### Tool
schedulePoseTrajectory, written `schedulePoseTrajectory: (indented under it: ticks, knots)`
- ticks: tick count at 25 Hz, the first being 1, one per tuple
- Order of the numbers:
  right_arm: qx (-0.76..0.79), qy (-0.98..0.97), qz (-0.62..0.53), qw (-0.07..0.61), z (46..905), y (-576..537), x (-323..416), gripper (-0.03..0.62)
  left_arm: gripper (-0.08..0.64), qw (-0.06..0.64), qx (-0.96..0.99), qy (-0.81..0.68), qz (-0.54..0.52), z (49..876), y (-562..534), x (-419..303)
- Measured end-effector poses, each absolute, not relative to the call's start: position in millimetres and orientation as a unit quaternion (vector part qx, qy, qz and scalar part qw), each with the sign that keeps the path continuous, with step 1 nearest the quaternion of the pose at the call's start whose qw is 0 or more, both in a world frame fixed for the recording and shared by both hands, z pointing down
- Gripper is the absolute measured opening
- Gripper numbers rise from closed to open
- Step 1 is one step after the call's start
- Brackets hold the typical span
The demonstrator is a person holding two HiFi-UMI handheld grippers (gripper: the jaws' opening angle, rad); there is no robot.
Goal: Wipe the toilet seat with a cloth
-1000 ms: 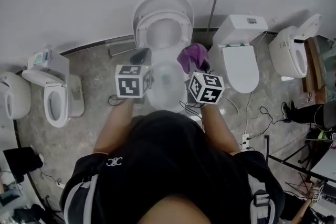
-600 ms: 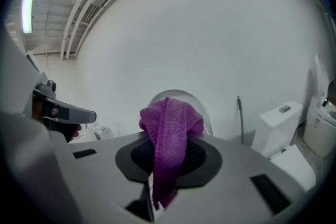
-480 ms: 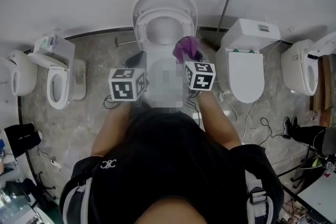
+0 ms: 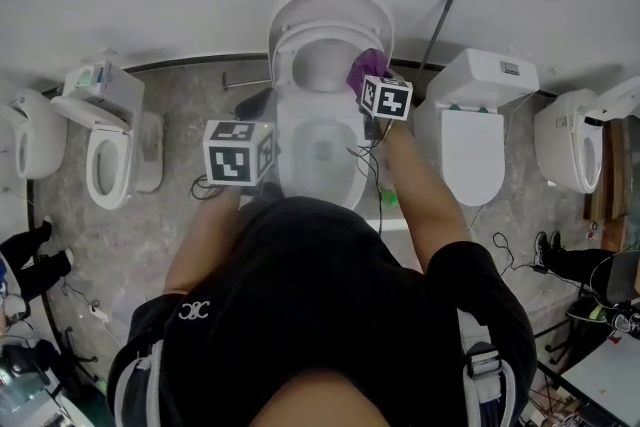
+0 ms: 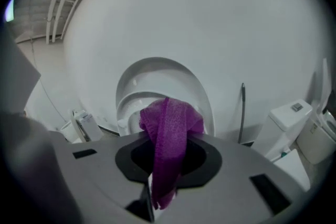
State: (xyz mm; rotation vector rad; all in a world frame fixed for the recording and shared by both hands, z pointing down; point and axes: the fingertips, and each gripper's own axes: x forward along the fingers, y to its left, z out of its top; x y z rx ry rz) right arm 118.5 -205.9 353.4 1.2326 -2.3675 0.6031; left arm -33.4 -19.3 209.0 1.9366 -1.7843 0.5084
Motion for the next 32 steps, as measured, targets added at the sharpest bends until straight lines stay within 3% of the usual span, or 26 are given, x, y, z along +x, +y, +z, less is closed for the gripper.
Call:
schedulePoseTrajectory:
  ticks: [3, 9, 21, 32]
  knots:
    - [0.470, -0.829, 0.217, 0.212, 357.8, -227.5, 118.0, 0.066, 0.006, 0.234, 0.701, -0.649, 0.181, 210.0, -22.2, -48.5]
    - [0.524, -0.777, 0.313, 0.154, 364.3, -260.4, 123.2, 0.066, 0.006, 0.261, 0.686, -0.656, 0.176, 227.2, -19.3, -73.2]
    - [0.578, -0.741, 0.300, 0.166, 388.8, -284.6, 115.5, 0.066, 0.006, 0.275, 0.673, -0.662, 0.181, 239.3, -41.9, -99.8]
    - [0.592, -0.724, 0.335, 0.111, 404.6, -304.8, 112.7, 0.064, 0.006, 0.286, 0.662, -0.669, 0.182, 248.8, -55.0, -119.6]
